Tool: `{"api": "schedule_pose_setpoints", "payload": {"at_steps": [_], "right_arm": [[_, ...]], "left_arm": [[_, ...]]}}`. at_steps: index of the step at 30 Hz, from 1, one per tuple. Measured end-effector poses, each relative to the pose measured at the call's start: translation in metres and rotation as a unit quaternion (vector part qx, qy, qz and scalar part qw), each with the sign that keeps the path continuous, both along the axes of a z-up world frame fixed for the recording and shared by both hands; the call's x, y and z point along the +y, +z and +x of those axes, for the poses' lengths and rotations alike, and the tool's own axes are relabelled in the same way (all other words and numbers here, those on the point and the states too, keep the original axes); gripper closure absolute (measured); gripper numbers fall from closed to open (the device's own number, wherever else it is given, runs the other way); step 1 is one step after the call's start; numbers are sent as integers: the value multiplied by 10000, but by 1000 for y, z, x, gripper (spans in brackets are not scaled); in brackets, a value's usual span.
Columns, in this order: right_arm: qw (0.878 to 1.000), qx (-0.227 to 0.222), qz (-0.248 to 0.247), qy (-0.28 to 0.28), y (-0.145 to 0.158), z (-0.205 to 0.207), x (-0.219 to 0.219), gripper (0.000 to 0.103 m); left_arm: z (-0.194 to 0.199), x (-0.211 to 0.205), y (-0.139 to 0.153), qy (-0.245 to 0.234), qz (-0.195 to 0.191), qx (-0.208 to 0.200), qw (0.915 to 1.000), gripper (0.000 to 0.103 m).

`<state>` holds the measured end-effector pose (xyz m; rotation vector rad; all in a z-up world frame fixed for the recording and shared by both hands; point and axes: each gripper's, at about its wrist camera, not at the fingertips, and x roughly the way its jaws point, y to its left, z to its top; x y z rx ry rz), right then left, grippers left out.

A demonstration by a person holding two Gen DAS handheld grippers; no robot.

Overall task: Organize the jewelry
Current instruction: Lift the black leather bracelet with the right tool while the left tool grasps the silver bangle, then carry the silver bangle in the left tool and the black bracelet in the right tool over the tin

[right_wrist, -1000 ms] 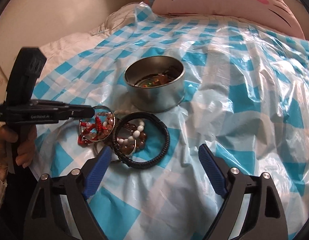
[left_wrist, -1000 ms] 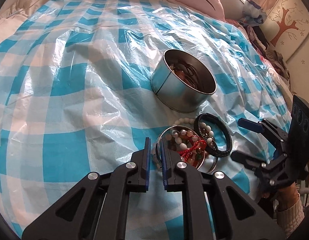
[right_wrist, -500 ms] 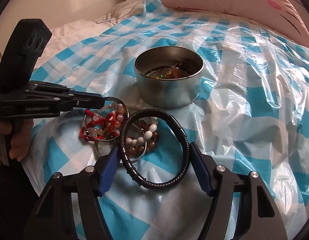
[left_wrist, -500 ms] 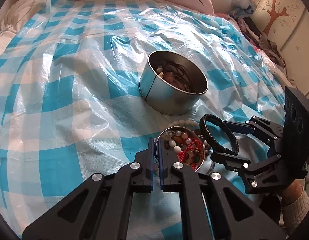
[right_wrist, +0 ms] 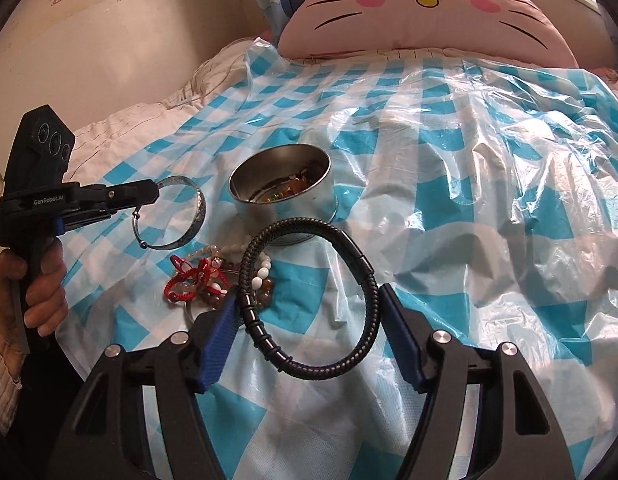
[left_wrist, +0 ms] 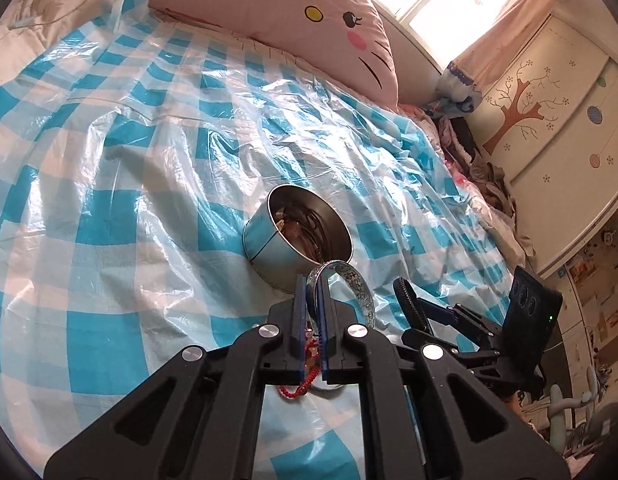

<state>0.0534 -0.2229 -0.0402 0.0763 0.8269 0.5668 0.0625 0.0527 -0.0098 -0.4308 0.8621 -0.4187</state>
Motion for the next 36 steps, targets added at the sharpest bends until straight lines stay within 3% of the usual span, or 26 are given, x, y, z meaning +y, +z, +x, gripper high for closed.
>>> {"api": "schedule_pose_setpoints", "payload": {"at_steps": [9, 14, 18, 20, 23, 29, 32, 36], "right_arm": [[9994, -321, -79, 74, 24, 10, 12, 37], [9990, -430, -91, 62, 32, 18, 16, 37], [9993, -369, 20, -26, 26, 16, 12, 36], [9996, -268, 77, -56, 18, 16, 9, 36], [9998, -157, 119, -59, 10, 15, 6, 36], [9998, -85, 171, -40, 2, 18, 8, 36], [9998, -46, 212, -15, -1, 19, 12, 36], [9997, -64, 225, 48, 0, 17, 18, 36]], "left_arm": [[15, -23, 10, 150, 129, -295, 9994, 98], [24, -26, 10, 189, 340, -212, 9990, 98], [29, -19, -11, 284, 1231, 207, 9918, 98], [36, -20, -26, 200, 1661, 470, 9848, 98], [43, -26, -39, 27, 2284, 523, 9722, 97], [45, -42, -59, -306, 2810, 652, 9570, 96], [40, -41, -53, -346, 2778, 570, 9583, 103], [34, -32, -37, -176, 2413, 392, 9695, 103]]}}
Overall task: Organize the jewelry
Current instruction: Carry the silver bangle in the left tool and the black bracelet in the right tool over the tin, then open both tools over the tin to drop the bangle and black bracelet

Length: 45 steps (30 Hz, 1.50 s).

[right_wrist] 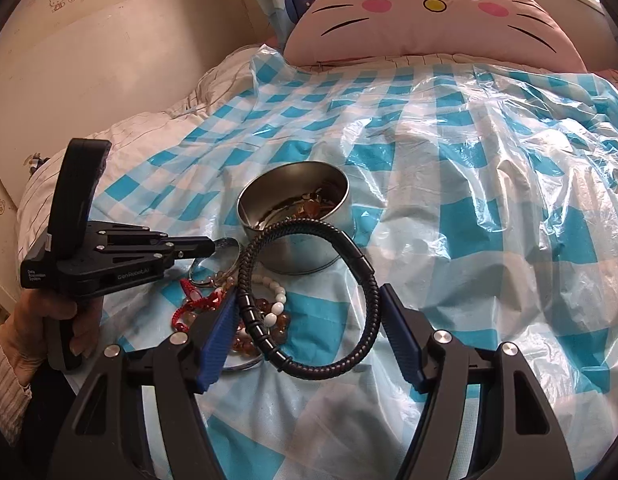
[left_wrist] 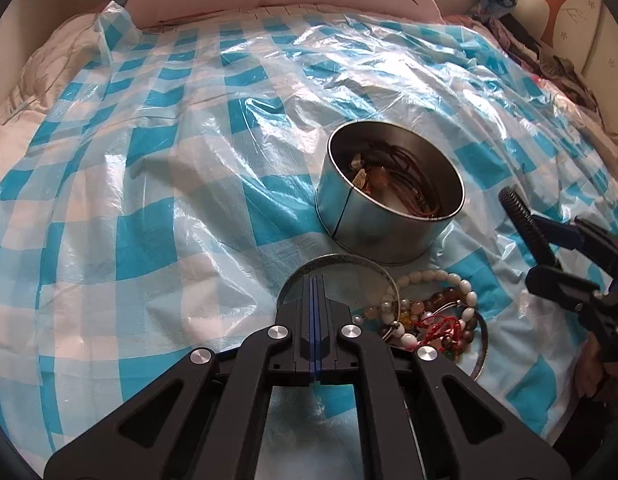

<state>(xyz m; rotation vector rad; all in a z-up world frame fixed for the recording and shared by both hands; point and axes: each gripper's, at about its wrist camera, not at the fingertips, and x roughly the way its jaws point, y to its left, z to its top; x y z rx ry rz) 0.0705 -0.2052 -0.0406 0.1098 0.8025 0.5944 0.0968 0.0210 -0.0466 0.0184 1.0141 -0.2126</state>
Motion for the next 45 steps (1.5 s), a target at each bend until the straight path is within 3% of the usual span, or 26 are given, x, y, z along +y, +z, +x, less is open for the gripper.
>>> {"api": "schedule_pose_setpoints", "payload": {"at_steps": [3, 8, 9, 10, 12, 13, 16, 18, 19, 21, 23, 28, 34, 39, 45], "right_arm": [[10000, -50, -29, 31, 4, -2, 3, 36], [10000, -48, -18, 33, 6, -2, 3, 36], [10000, -30, -11, 34, 6, -2, 3, 36], [10000, -12, -5, 35, 4, -2, 2, 36], [10000, 31, 8, 32, 1, -1, 3, 36], [10000, 52, 21, 32, -1, 0, 3, 36], [9999, 100, 59, 32, -5, 1, 4, 36], [9999, 101, 86, 25, -5, 2, 3, 36], [9999, 104, 110, 15, -5, 3, 3, 36], [9998, 125, 165, -9, -5, 4, 1, 36], [9997, 121, 188, -29, -5, 4, -1, 36], [9998, 32, 175, -55, 0, 0, -2, 36], [9999, -142, 52, -80, 10, -3, 0, 36], [9993, -351, -89, -84, 25, 2, 1, 36], [9982, -536, -280, -37, 40, 16, 8, 36]], "left_arm": [[-2, 4, 6, 93, -172, -61, 9998, 103], [3, 9, -2, 175, 68, -1, 9998, 101], [5, 9, -4, 154, 72, 60, 9998, 94], [6, 8, -6, 154, 137, 54, 9998, 78], [7, 5, -8, 130, 263, -25, 9996, 59], [8, 3, -9, 118, 313, -28, 9994, 59], [12, 0, -15, 78, 325, 88, 9994, 64], [12, -1, -19, 32, 343, 172, 9993, 89], [12, -3, -21, 30, 444, 197, 9988, 96], [11, -6, -21, -34, 575, 194, 9982, 99], [8, -5, -15, -1, 516, 131, 9986, 100], [2, 14, 3, 209, -220, 26, 9995, 100], [-1, 19, 24, 298, -703, -161, 9970, 100], [14, 6, 37, 321, -638, -282, 9971, 100], [46, -26, 36, 228, -304, -263, 9989, 100]]}}
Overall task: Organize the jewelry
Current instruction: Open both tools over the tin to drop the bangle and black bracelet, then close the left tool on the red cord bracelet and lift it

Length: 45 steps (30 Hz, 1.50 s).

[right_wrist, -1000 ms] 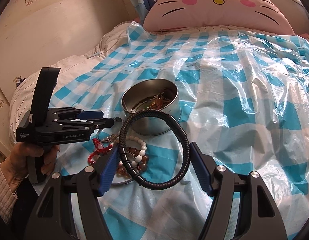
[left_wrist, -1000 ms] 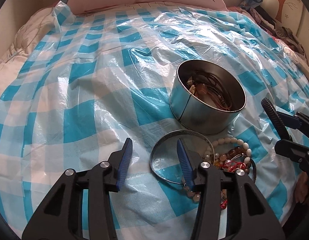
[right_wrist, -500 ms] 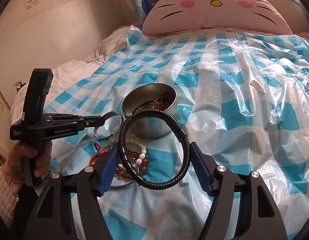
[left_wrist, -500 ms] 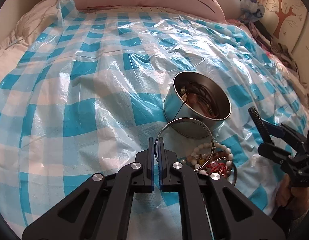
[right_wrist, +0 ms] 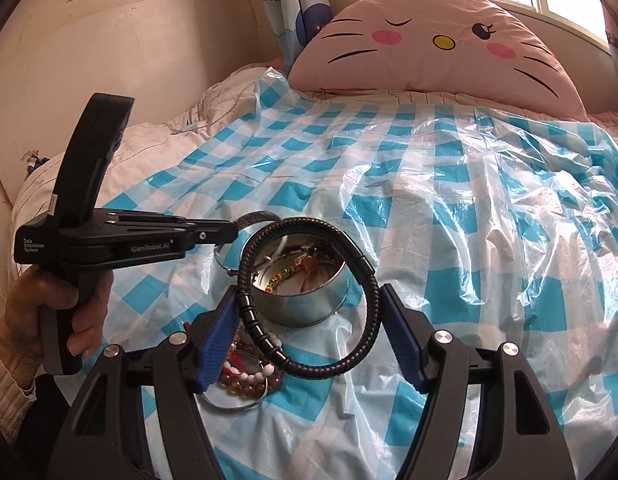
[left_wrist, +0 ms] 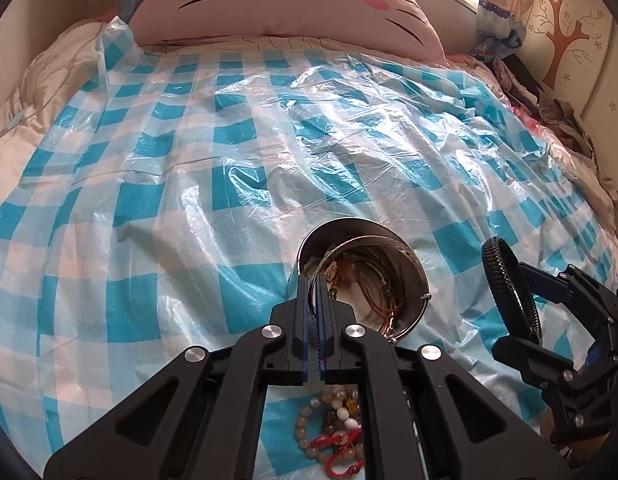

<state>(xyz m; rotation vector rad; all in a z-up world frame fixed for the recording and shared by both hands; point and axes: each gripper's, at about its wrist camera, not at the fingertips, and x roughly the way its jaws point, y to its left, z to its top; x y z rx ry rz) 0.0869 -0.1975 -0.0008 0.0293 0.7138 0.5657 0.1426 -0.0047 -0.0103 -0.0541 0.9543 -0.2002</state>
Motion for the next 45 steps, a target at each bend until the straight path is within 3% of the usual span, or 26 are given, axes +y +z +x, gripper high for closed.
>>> {"api": "schedule_pose_setpoints", "payload": {"at_steps": [5, 9, 18, 23, 28, 33, 38, 45], "right_arm": [[9999, 0, -164, 42, -4, 18, 10, 36], [9995, 21, -288, 144, -10, 30, 23, 36], [9975, -93, -535, 444, -12, 47, 65, 35], [9946, -62, -949, 411, -25, 56, 87, 32], [9972, -74, -729, 174, -21, 29, 68, 29], [9993, -54, -243, -287, -18, -12, 29, 23], [9972, -48, 80, -743, -15, -29, 3, 19], [9945, -102, -172, -1031, -17, -28, 0, 14]], "left_arm": [[20, -15, -13, 15, 192, 160, 9997, 98], [20, -9, -19, 46, 59, 218, 9997, 96], [-11, 36, 7, 654, -229, -135, 9975, 95], [-35, 44, -3, 771, -244, -23, 9967, 89], [-51, 42, -17, 799, -310, 127, 9962, 77], [-68, 25, -12, 717, -192, -31, 9972, 64], [-81, 9, -15, 552, 67, -42, 9984, 61], [-88, 3, -12, 494, 169, -115, 9986, 49]]}}
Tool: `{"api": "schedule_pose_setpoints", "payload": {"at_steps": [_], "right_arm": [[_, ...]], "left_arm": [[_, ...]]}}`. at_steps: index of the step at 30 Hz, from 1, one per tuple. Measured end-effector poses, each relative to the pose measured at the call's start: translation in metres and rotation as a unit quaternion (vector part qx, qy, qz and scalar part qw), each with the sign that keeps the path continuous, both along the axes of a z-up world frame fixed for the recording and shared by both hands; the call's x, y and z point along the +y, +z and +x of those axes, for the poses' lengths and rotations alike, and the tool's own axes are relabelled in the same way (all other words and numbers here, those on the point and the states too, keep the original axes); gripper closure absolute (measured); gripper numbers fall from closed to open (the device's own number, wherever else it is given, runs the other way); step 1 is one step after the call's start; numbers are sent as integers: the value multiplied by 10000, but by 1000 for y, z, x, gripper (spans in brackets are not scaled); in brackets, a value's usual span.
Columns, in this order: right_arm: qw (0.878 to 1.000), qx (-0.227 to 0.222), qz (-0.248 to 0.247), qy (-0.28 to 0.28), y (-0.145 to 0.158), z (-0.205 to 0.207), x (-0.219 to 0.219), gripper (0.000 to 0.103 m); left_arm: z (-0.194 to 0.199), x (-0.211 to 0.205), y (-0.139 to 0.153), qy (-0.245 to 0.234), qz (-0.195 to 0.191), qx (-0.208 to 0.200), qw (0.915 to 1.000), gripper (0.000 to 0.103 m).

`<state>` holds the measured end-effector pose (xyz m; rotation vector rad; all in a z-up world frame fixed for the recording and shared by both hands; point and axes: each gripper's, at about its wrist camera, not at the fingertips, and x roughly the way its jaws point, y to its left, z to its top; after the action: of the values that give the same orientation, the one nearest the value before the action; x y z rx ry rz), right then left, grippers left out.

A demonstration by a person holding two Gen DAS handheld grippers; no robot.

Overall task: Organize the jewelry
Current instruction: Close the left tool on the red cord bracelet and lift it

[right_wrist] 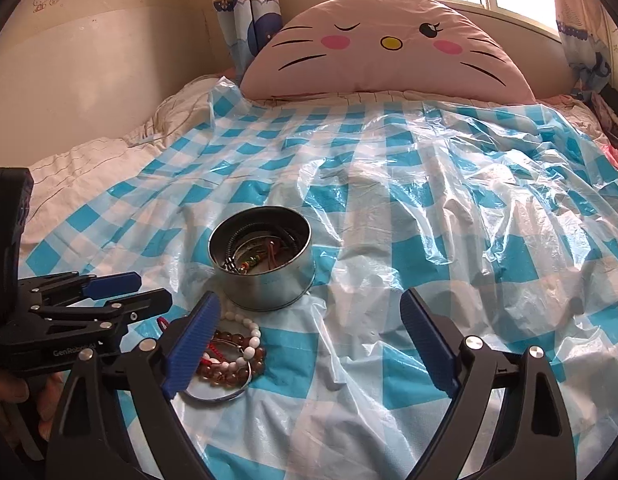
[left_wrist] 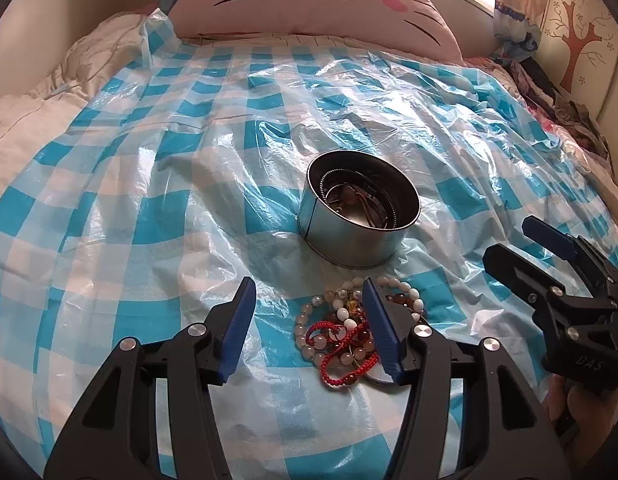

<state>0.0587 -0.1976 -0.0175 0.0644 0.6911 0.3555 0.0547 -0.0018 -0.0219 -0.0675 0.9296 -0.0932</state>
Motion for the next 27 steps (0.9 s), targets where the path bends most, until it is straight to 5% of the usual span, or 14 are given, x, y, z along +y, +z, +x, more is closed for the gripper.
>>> {"api": "schedule_pose_setpoints", "payload": {"at_steps": [12, 19, 23, 27], "right_arm": [[9987, -140, -488, -65, -1, -4, 9, 9], [9989, -183, -334, -290, 2, -3, -5, 9], [9989, -103, -262, -382, 0, 0, -12, 9], [9989, -32, -126, -445, -2, 2, -19, 9]], "left_arm": [[-9, 21, 3, 127, -77, -89, 9999, 46], [-11, 58, 0, 335, -344, -19, 9988, 46], [-13, 54, -2, 48, -315, -15, 9995, 46], [-20, 24, 1, -760, -143, -121, 9969, 46]]}}
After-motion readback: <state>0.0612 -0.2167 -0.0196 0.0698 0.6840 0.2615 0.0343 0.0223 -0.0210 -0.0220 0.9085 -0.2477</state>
